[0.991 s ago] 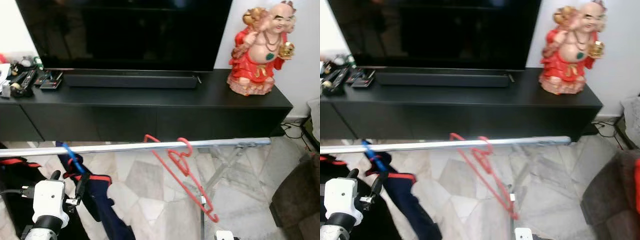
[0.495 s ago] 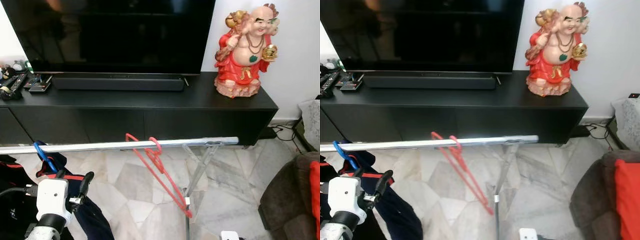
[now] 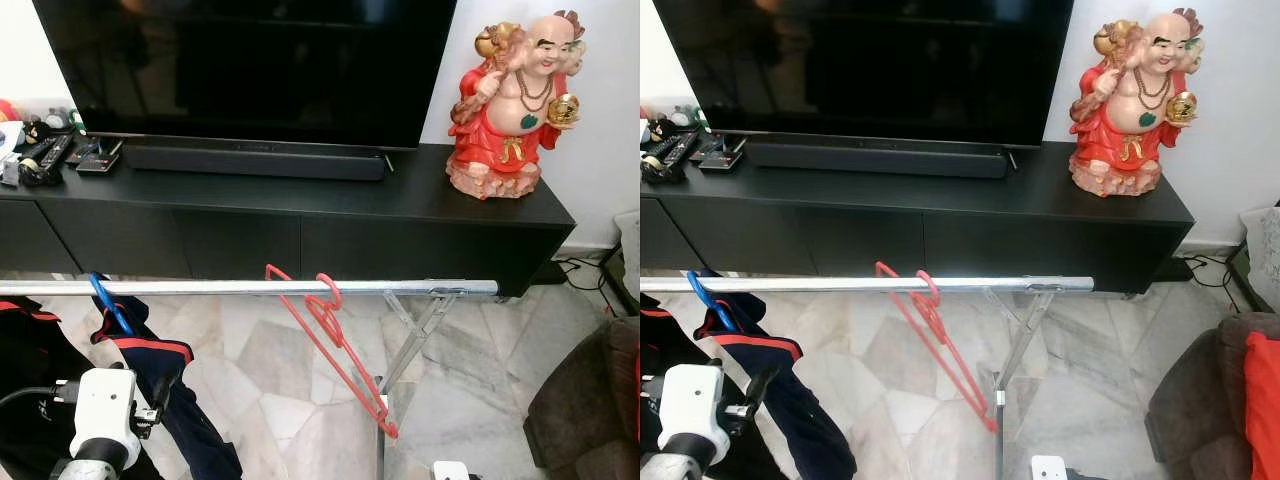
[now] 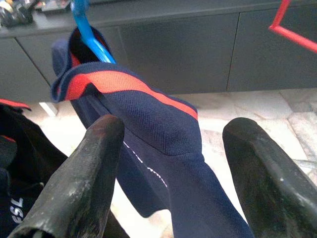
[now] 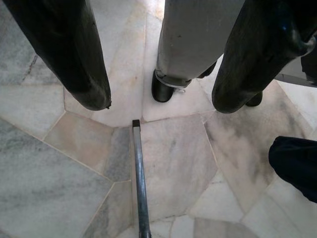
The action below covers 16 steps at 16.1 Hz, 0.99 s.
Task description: Hang hanger
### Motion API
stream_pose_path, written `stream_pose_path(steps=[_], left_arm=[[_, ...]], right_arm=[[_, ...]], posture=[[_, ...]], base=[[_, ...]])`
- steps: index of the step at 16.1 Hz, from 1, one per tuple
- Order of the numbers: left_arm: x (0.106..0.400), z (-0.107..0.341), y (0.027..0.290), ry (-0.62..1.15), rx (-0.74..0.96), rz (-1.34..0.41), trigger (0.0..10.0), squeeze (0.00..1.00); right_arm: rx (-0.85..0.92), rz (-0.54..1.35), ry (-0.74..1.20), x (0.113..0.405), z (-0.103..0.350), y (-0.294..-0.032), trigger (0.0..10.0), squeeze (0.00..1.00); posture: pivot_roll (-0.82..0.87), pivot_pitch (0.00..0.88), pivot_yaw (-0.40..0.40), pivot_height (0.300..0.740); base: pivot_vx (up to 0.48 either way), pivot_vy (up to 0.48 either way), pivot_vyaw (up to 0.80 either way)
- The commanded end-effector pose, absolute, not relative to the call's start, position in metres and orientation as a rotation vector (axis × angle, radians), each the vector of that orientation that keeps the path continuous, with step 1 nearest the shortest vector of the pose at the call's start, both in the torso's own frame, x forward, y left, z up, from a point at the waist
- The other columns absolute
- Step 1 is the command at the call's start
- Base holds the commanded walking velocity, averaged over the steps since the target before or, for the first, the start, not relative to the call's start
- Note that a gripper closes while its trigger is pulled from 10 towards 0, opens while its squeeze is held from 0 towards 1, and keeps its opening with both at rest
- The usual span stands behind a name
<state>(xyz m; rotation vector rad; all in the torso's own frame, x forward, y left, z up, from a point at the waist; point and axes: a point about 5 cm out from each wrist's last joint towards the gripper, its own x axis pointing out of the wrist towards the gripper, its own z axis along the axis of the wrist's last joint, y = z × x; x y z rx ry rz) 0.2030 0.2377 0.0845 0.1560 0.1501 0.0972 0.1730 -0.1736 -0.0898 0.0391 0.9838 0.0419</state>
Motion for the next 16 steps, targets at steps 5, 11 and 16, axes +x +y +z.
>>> stream_pose_path(steps=[5, 11, 16], left_arm=[[0.227, 0.084, 0.240, 0.236, 0.064, 0.175, 10.0, 0.00], [0.239, 0.100, 0.240, 0.240, -0.002, 0.253, 10.0, 0.00], [0.234, 0.107, 0.251, 0.266, 0.036, 0.321, 10.0, 0.00]], right_arm=[[0.039, 0.041, 0.996, 0.171, -0.091, -0.175, 10.0, 0.00], [0.037, 0.043, 0.998, 0.171, -0.091, -0.175, 10.0, 0.00], [0.035, 0.050, 0.997, 0.171, -0.091, -0.174, 10.0, 0.00]], posture=[[0.03, 0.109, -0.034, 0.740], [0.03, 0.114, -0.033, 0.740], [0.03, 0.111, -0.029, 0.740]], base=[[0.000, 0.000, 0.00], [0.000, 0.000, 0.00], [0.000, 0.000, 0.00]])
